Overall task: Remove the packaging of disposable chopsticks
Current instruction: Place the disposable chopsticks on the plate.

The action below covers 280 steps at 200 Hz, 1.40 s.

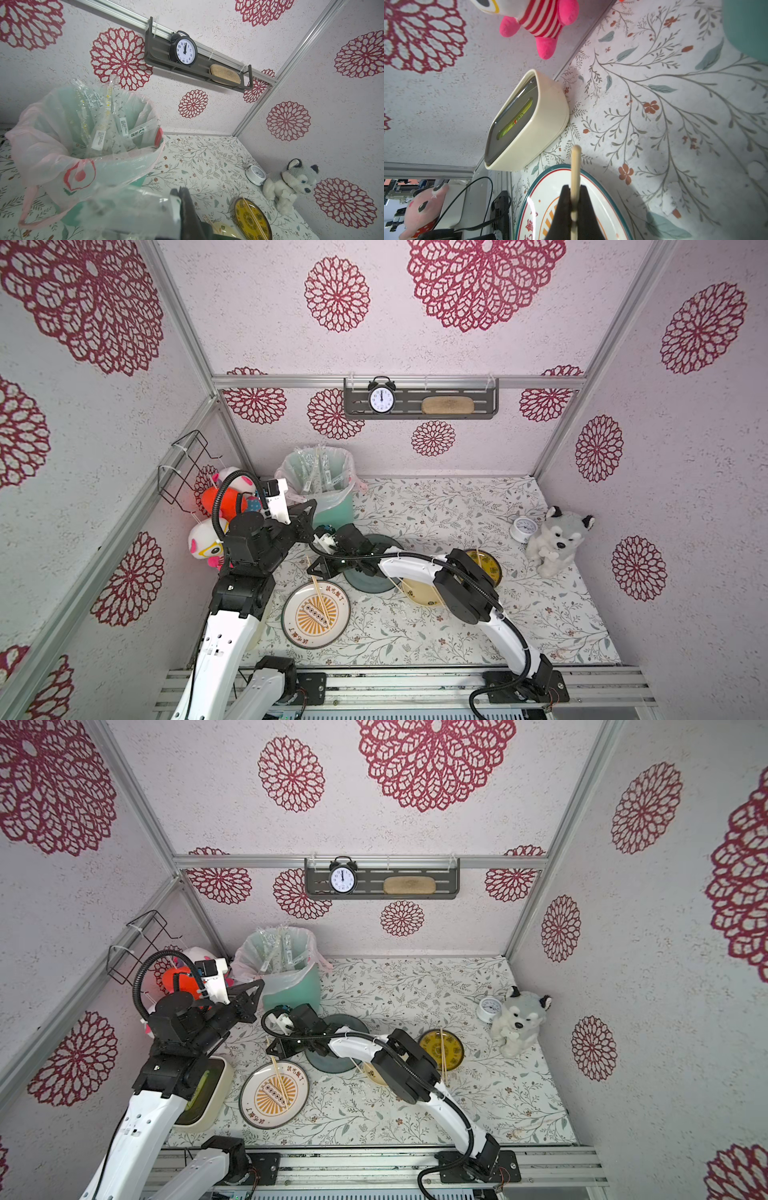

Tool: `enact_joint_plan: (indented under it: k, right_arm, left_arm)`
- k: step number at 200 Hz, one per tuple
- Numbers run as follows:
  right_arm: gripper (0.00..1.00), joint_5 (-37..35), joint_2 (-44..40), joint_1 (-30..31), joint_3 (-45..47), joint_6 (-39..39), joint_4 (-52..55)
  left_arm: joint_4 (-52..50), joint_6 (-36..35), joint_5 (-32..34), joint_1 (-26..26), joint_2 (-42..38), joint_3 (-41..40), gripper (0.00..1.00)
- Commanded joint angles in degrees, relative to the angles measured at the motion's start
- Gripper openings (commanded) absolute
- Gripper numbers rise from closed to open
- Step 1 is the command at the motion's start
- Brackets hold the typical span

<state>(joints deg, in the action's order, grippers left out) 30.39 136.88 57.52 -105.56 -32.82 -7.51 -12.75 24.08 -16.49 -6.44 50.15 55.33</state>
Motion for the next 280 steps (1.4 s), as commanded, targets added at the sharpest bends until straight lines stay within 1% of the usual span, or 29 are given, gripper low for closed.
enact_joint_plan:
  k: [1, 80, 89, 147, 153, 160, 173, 212, 241, 280]
  right_arm:
    - [0.00, -0.94, 1.52, -0.65, -1.76, -0.62, 1.42]
    - [0.00, -0.81, 0.25, -0.65, 2.09, -1.99, -0.80]
    - [0.02, -0.95, 0.08, -0.65, 2.54, -1.99, -1.04]
    - [0.02, -0.47, -0.07, -0.60, 4.04, -2.55, -1.89]
    - [0.03, -0.43, -0.20, -0.65, 3.89, -2.56, -1.85]
    - [0.07, -0.42, -0.36, -0.61, 3.43, -2.16, -1.39]
    - [0.09, -0.97, -0.56, -0.64, 2.73, -1.40, 0.08]
    - [0.09, -0.77, -0.47, -0.61, 3.61, -1.90, -0.84]
    - [0.15, -1.09, -1.04, -0.56, 3.57, -1.55, -0.23]
    - [0.15, -1.33, -1.35, -0.49, 3.90, -1.46, -0.17]
  left_arm:
    - [0.73, -0.35, -0.91, 0.64, 0.56, 0.46, 0.00]
    - [0.94, -0.54, -1.53, 0.64, 0.74, 0.57, 0.00]
    - [0.97, -0.61, -1.36, 0.64, 0.82, 0.63, 0.00]
    - [1.04, -0.81, -1.44, 0.72, 1.00, 0.67, 0.00]
    - [1.07, -0.83, -1.43, 0.72, 0.92, 0.74, 0.00]
    - [1.12, -0.82, -1.44, 0.72, 0.87, 0.78, 0.00]
    - [1.06, -0.83, -1.59, 0.72, 0.83, 0.96, 0.00]
    - [0.93, -0.94, -1.35, 0.81, 0.08, 0.48, 0.00]
    - [0.99, -0.87, -1.53, 0.90, -0.14, 0.44, 0.00]
    - [0.84, -0.94, -1.53, 0.90, -0.31, 0.49, 0.00]
